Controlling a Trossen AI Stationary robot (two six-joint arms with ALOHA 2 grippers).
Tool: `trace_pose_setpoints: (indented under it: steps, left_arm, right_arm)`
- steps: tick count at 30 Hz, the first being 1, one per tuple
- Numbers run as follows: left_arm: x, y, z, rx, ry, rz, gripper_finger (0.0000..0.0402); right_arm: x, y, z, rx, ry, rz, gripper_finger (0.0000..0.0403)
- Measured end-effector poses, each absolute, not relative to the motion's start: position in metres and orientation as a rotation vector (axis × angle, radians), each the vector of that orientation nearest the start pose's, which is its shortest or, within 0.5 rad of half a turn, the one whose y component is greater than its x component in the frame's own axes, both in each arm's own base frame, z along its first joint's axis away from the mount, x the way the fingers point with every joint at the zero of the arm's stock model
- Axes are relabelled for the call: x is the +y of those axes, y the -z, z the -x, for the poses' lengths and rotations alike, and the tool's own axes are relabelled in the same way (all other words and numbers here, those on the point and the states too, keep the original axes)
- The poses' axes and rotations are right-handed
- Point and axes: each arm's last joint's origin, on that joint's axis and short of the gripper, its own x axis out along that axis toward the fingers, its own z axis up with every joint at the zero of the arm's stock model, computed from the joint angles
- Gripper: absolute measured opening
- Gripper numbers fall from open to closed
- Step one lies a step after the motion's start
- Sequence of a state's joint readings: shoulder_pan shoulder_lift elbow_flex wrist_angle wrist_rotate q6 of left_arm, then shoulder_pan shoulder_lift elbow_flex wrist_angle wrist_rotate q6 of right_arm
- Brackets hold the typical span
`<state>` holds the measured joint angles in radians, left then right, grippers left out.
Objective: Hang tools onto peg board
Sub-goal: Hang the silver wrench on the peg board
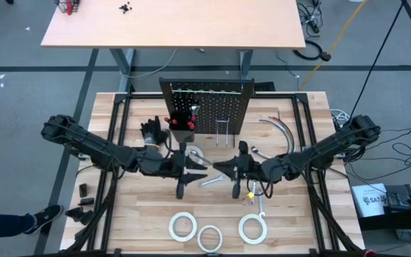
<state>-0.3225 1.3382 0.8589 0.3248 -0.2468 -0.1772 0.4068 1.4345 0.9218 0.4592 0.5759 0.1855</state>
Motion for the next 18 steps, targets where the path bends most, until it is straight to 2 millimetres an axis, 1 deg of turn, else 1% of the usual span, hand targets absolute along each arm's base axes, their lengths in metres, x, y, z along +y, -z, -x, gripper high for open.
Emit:
trace_pose_setpoints:
  steps: [5, 8, 12, 18]
  left_arm:
    - [-0.087, -0.293, -0.282, 0.126, 0.085, 0.144, 0.0118]
    - [-0.085, -0.297, -0.279, 0.113, 0.05, 0.163, 0.0118]
    - [-0.083, -0.303, -0.275, 0.088, 0.054, 0.151, 0.0118]
    - [-0.083, -0.306, -0.274, 0.069, 0.046, 0.156, 0.0118]
  right_arm:
    - [0.115, -0.296, -0.299, -0.002, 0.134, -0.192, 0.0006]
    - [0.115, -0.297, -0.299, -0.015, 0.135, -0.199, 0.0006]
    - [0.115, -0.297, -0.299, -0.016, 0.134, -0.2, 0.0006]
    - [0.115, -0.299, -0.298, -0.03, 0.124, -0.212, 0.0006]
